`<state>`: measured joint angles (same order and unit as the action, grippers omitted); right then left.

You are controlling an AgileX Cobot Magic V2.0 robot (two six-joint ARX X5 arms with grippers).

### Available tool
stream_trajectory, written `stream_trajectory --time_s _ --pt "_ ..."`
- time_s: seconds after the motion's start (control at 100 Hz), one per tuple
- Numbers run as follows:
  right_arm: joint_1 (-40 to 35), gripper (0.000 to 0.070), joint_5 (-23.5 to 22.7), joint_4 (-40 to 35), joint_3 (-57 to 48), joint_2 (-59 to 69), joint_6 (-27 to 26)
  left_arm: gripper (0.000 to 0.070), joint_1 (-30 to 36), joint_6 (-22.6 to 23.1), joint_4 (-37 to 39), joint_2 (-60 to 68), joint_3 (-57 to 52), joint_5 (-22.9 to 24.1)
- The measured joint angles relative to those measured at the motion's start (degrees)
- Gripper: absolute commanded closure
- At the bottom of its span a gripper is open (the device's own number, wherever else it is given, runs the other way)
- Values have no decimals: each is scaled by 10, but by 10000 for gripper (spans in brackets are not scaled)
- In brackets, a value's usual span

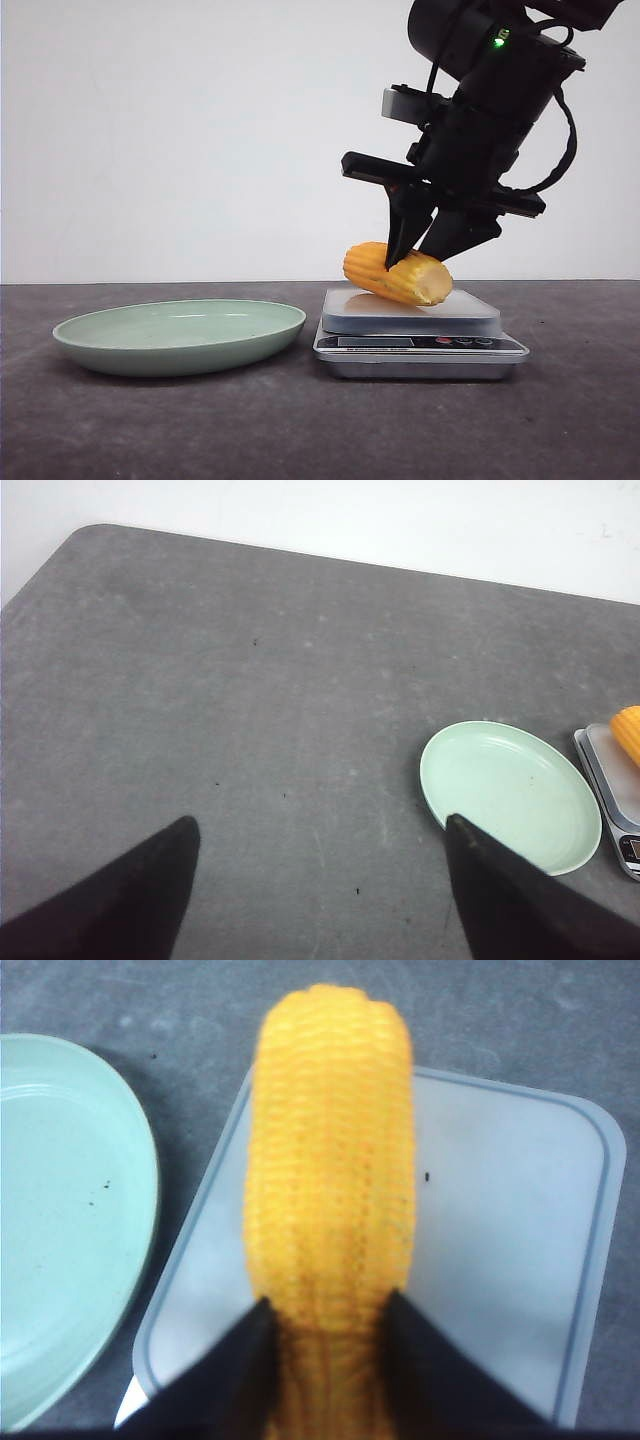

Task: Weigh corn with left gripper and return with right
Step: 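Carry the corn with the right gripper back over the green plate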

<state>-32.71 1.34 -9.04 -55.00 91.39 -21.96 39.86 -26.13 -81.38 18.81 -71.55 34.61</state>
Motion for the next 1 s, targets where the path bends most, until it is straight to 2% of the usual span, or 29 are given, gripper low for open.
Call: stream_trajectory --time_s 0.34,0.6,0.84,1.0 --pt "-18 697 1 -2 -12 -33 -4 229 0 0 0 0 0 1" --pt "-84 697 0 -18 -136 -76 14 229 0 0 0 0 0 1" --pt "-162 697 55 5 -194 -21 15 229 0 -1 0 0 0 1" --pt "-179 698 62 33 -200 41 -7 229 0 -2 0 0 0 1"
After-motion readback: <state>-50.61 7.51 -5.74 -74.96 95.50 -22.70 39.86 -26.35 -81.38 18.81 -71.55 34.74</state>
